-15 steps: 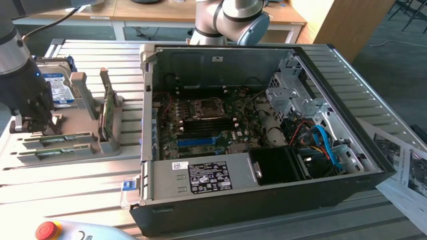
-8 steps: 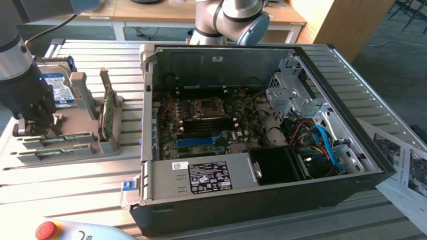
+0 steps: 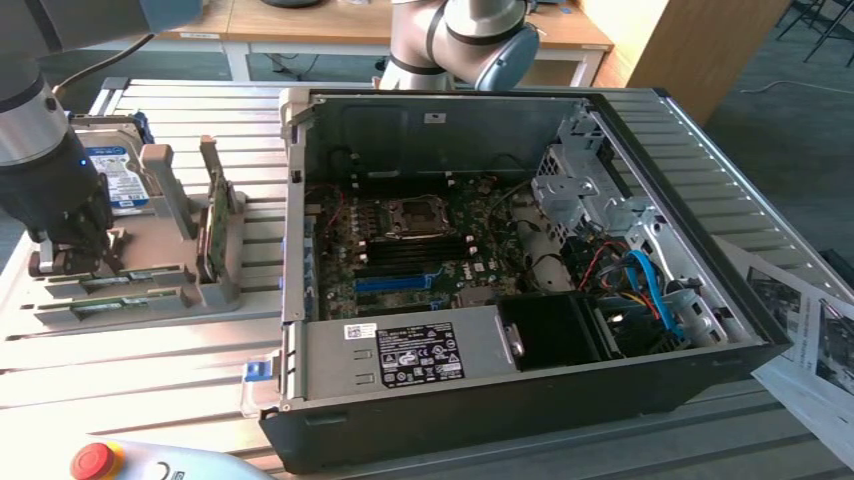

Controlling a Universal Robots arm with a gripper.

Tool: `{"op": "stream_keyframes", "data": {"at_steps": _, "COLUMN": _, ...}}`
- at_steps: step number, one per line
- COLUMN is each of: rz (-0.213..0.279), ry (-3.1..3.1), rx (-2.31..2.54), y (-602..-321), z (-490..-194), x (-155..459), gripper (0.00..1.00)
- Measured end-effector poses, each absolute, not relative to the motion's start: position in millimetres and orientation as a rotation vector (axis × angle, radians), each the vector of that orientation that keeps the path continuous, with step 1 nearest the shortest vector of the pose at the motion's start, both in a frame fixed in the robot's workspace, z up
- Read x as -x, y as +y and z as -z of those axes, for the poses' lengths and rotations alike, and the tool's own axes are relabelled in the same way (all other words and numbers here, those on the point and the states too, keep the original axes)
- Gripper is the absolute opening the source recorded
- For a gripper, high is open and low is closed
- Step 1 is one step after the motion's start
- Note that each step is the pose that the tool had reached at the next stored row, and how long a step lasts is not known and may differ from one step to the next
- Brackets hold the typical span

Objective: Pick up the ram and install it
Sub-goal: 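Pick up the ram and move it above insertion slot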

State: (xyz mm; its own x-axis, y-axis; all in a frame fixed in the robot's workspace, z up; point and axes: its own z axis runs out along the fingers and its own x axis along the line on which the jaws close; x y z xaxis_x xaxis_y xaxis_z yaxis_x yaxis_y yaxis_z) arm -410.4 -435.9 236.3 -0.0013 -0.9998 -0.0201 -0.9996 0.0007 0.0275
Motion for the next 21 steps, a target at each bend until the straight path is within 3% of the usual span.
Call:
{"op": "stream_keyframes", "data": {"at_steps": 12, "rz": 0.053, "ry": -2.219, "rx": -2.216, "y": -435.9, "z": -236.3, "x": 410.4, "gripper": 0.11}}
{"op": "stream_keyframes", "data": {"at_steps": 15, "rz": 0.053, "ry": -2.219, "rx": -2.216, "y": -435.9, "z": -236.3, "x": 410.4, "gripper": 0.24}}
{"op": "stream_keyframes", "data": {"at_steps": 21, "rz": 0.053, "ry": -2.219, "rx": -2.216, "y": -436.0, "z": -236.1, "x": 410.4, "gripper": 0.24}}
